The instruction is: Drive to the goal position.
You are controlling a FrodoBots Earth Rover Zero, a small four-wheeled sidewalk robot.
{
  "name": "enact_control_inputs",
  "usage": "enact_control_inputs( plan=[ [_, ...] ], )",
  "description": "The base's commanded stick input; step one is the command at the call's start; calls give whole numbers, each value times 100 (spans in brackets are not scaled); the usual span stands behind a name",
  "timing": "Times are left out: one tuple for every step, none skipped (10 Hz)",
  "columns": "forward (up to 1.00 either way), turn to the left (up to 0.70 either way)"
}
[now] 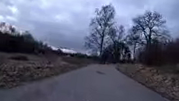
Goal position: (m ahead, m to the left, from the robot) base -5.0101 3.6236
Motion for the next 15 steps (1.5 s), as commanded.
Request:
enact_control_inputs(
  plan=[
    [50,0],
    [50,0],
    [50,0],
    [50,0],
    [50,0],
    [50,0],
    [50,0],
    [50,0],
    [50,0],
    [50,0],
    [50,0],
    [50,0],
    [50,0],
    [50,0],
    [50,0]
  ],
)
